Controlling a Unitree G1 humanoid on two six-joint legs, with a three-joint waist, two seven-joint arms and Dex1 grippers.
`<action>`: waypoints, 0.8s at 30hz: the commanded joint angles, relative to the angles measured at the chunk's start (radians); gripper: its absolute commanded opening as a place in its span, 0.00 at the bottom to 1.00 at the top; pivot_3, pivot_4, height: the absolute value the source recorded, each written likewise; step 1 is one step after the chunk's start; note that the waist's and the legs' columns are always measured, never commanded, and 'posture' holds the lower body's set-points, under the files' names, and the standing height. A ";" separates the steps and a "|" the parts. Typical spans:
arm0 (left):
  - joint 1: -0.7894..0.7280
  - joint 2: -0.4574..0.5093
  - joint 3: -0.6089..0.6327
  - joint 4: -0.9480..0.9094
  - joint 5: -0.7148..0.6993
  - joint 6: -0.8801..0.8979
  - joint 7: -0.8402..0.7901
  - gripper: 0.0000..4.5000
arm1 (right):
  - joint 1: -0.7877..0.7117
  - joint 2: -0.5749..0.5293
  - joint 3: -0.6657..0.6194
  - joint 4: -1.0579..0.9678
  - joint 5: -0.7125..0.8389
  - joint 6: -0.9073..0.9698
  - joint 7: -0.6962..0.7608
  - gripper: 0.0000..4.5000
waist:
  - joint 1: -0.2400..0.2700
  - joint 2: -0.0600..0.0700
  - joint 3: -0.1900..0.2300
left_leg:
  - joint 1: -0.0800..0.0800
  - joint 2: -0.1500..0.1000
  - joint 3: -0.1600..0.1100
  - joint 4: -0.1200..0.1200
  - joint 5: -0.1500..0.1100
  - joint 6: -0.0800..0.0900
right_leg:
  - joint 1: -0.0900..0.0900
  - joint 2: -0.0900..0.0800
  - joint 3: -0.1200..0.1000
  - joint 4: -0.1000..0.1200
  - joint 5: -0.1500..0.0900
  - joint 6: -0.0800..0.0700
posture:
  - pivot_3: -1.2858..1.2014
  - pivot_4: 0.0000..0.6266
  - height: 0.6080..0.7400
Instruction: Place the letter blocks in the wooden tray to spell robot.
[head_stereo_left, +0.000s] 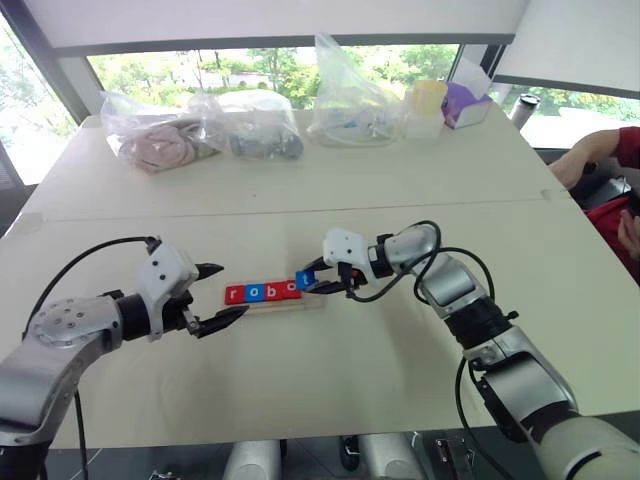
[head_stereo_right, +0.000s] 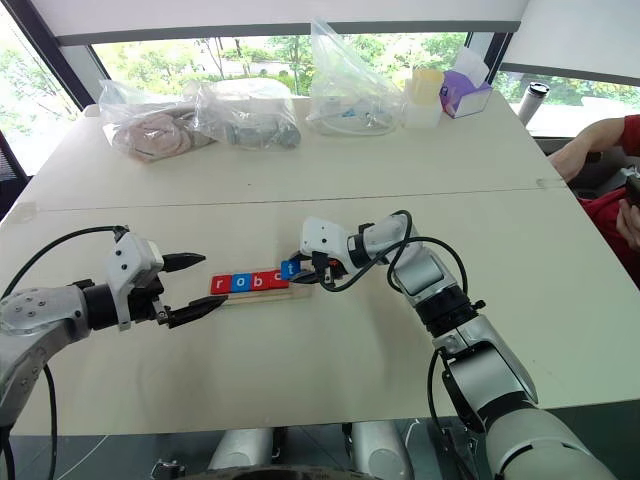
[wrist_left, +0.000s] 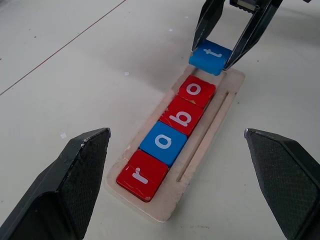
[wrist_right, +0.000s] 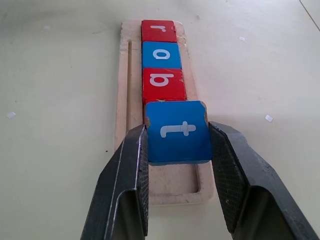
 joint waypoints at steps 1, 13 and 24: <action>-0.005 0.001 0.010 -0.015 -0.001 -0.009 0.002 1.00 | -0.009 -0.009 -0.017 -0.037 0.012 -0.012 0.003 0.26 | 0.000 0.000 0.000 | 0.000 0.000 0.000 0.000 0.000 0.000 | 0.000 0.000 0.000 0.000 0.000 0.000 | 0.52 0.24 1.00; -0.009 -0.011 -0.003 0.001 0.015 -0.028 0.006 1.00 | 0.016 -0.029 0.017 0.024 -0.031 -0.084 0.009 0.26 | -0.002 0.000 0.000 | 0.000 0.000 0.000 0.000 0.000 0.000 | 0.000 0.001 0.000 0.000 0.000 0.000 | 0.52 0.24 1.00; -0.014 -0.030 -0.022 0.019 0.046 -0.050 0.011 1.00 | -0.008 0.024 0.025 0.096 -0.056 -0.098 -0.032 0.26 | -0.001 0.000 0.000 | 0.000 0.000 0.000 0.000 0.000 0.000 | 0.000 0.000 0.000 0.000 0.000 0.000 | 0.52 0.24 1.00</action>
